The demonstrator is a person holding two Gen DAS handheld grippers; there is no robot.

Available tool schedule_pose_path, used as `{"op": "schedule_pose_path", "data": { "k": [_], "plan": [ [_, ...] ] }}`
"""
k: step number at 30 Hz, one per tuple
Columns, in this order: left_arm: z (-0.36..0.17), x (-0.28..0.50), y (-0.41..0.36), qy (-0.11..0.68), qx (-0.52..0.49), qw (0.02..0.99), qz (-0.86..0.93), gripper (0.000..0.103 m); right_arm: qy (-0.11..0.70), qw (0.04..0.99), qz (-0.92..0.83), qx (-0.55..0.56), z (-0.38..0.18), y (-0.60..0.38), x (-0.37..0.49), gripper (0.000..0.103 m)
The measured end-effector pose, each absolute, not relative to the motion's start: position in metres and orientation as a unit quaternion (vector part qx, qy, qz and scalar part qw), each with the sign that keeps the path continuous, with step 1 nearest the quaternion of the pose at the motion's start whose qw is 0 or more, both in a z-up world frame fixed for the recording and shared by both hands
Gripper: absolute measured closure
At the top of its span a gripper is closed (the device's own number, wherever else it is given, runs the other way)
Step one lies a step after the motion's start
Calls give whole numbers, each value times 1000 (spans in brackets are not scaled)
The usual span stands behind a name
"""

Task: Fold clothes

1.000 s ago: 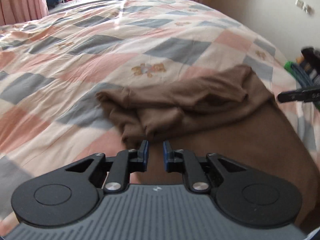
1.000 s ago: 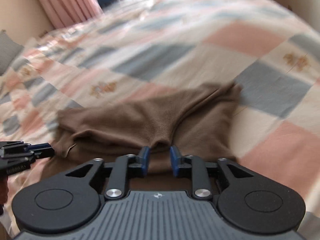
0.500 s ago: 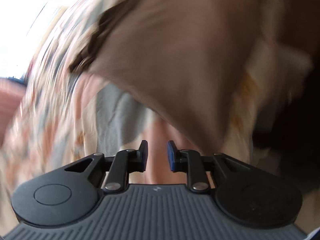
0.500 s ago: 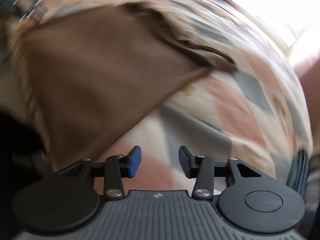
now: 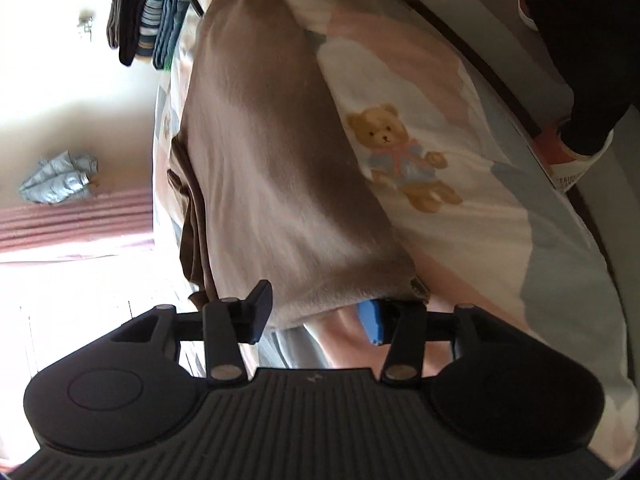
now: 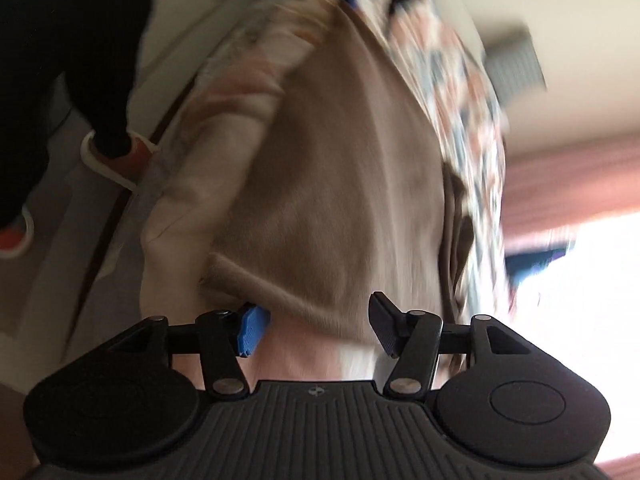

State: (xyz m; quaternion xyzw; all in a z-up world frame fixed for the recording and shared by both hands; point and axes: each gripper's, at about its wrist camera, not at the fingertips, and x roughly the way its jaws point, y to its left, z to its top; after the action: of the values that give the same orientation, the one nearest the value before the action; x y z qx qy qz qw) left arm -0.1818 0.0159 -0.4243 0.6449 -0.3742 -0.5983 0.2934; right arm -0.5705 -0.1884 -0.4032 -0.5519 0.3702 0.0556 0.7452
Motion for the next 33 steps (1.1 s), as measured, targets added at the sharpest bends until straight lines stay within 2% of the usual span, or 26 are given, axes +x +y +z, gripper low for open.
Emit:
{"op": "schedule_pose_path", "data": {
  "k": [1, 2, 3, 5, 7, 10, 13, 15, 18, 21, 22, 23, 25, 29, 32, 33],
  "plan": [
    [-423, -182, 13, -367, 646, 286, -605, 67, 364, 740, 66, -562, -405, -187, -570, 52],
    [-420, -182, 11, -356, 647, 280, -613, 86, 366, 739, 78, -561, -404, -189, -567, 59],
    [-416, -180, 8, -337, 651, 275, -622, 94, 370, 738, 89, -558, -402, -191, -565, 64],
    [-401, -180, 2, -289, 651, 275, -646, 99, 402, 743, 119, -522, -393, -198, -556, 94],
    [-375, -178, -17, -194, 642, 297, -680, 99, 433, 756, 138, -471, -377, -204, -551, 101],
    [-333, -161, -61, -10, 603, 339, -722, 99, 505, 810, 126, -269, -333, -235, -520, 102],
    [-308, -126, -113, 184, 529, 389, -731, 99, 529, 846, 65, -22, -297, -299, -494, 102],
    [-309, -97, -143, 299, 471, 409, -722, 99, 523, 848, 19, 86, -296, -339, -489, 102],
    [-329, -66, -171, 410, 393, 450, -689, 99, 502, 830, -52, 238, -298, -397, -484, 101],
    [-344, -50, -177, 482, 323, 481, -657, 97, 480, 798, -99, 351, -323, -428, -488, 95],
    [-347, -46, -174, 504, 299, 484, -650, 96, 477, 786, -109, 378, -331, -432, -490, 90],
    [-347, -41, -169, 522, 275, 488, -644, 90, 473, 779, -120, 393, -335, -433, -493, 78],
    [-345, -32, -158, 547, 232, 498, -632, 85, 460, 772, -141, 416, -334, -434, -499, 65],
    [-344, -21, -156, 567, 166, 523, -614, 71, 397, 770, -184, 464, -332, -430, -516, 62],
    [-348, -28, -166, 549, 177, 532, -620, 71, 386, 761, -200, 482, -340, -428, -522, 61],
    [-349, -31, -169, 538, 185, 533, -626, 77, 389, 765, -197, 475, -339, -425, -521, 62]
  ]
}}
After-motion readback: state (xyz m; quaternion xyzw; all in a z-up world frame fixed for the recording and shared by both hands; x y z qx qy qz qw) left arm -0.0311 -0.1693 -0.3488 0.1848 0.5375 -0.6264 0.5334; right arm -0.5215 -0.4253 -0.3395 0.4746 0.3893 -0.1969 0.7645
